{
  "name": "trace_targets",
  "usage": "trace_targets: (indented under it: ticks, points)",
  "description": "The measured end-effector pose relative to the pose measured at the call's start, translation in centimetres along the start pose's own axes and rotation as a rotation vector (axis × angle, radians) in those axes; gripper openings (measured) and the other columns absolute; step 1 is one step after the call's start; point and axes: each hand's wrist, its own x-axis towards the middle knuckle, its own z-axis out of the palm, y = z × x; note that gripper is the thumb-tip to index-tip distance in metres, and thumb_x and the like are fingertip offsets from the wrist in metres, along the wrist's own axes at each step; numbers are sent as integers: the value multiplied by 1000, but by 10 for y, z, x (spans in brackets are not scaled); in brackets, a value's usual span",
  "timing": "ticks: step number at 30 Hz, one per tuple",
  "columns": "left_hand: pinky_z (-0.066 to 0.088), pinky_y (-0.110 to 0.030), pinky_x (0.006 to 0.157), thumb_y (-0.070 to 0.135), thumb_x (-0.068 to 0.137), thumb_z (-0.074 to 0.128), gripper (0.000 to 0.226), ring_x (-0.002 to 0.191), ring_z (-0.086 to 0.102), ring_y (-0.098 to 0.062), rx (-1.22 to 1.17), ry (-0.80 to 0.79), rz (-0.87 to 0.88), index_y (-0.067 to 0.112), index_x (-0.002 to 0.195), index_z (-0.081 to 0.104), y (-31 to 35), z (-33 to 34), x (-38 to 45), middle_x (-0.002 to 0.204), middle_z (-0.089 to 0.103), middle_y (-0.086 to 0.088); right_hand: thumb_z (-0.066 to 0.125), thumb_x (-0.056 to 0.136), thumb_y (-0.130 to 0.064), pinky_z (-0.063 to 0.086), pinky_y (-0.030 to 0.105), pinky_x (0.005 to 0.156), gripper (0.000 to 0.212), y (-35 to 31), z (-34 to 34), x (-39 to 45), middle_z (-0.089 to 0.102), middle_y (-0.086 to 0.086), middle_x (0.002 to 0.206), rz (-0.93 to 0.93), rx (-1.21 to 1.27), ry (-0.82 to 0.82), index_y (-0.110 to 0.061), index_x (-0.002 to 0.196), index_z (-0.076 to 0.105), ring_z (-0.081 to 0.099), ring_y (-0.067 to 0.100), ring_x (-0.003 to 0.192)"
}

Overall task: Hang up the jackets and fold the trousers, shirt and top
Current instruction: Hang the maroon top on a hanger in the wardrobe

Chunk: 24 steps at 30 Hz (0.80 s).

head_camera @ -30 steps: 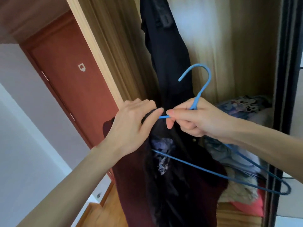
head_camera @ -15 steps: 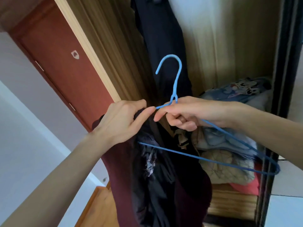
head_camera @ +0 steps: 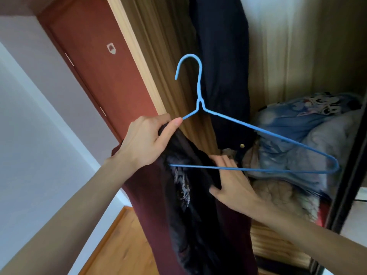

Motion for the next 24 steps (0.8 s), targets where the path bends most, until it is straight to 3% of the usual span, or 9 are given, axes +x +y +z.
trace_targets:
  ticks: [3, 7, 10, 13, 17, 20, 22, 24]
  points:
    - [28, -33, 51, 63, 108, 34, 53, 51, 31, -23, -1, -10, -12, 32, 65, 31, -8, 0, -18, 50, 30, 1, 75, 72, -13, 45, 43, 99, 81, 20, 4, 8, 44, -4, 135, 78, -44, 128, -29, 143, 40, 48, 25, 119]
    - [41, -42, 52, 59, 107, 36, 50, 53, 40, -30, -22, -45, -97, 32, 64, 34, -23, 4, -51, 50, 33, 0, 74, 79, -17, 50, 51, 98, 80, 56, -9, 21, 39, -3, 139, 243, -261, -53, -38, 144, 32, 48, 31, 125]
    - [44, -43, 55, 63, 105, 32, 57, 55, 42, -26, -10, -96, -186, 21, 66, 38, -38, 5, -78, 51, 38, -3, 67, 91, -21, 52, 47, 96, 52, 84, -30, 27, 57, 6, 130, 303, -226, -200, -29, 137, 42, 61, 35, 119]
    - [44, -37, 58, 71, 101, 24, 62, 57, 46, -19, -43, -153, -286, 21, 71, 47, -58, 7, -111, 55, 47, -1, 62, 97, -21, 52, 48, 88, 26, 88, -61, 35, 70, 11, 113, 268, -253, -198, -25, 122, 56, 66, 38, 110]
    - [39, -33, 55, 75, 99, 15, 72, 58, 47, -19, -31, -192, -336, 17, 67, 42, -72, 14, -146, 57, 50, 5, 58, 95, -17, 54, 47, 81, 31, 58, -88, 49, 73, 8, 110, 156, -256, -90, -31, 123, 56, 69, 36, 101]
    - [39, -35, 52, 73, 101, 13, 66, 51, 47, -20, 95, -164, -337, 24, 66, 39, -68, 23, -161, 49, 44, 1, 55, 94, -16, 49, 40, 70, 46, 33, -101, 56, 72, 3, 99, 69, -241, -37, -37, 135, 47, 67, 32, 85]
    - [44, -38, 49, 64, 104, 19, 57, 53, 54, -35, 258, -120, -331, 24, 67, 39, -60, 30, -163, 50, 49, 2, 55, 93, -17, 45, 36, 67, 54, 17, -111, 60, 72, 5, 95, 44, -269, -16, -37, 143, 46, 65, 31, 80]
    - [39, -35, 45, 52, 104, 30, 51, 48, 56, -43, 406, -106, -326, 21, 67, 44, -49, 36, -158, 52, 52, -3, 56, 93, -19, 45, 37, 69, 56, 2, -118, 61, 73, 12, 95, 11, -353, 4, -34, 146, 51, 67, 37, 84]
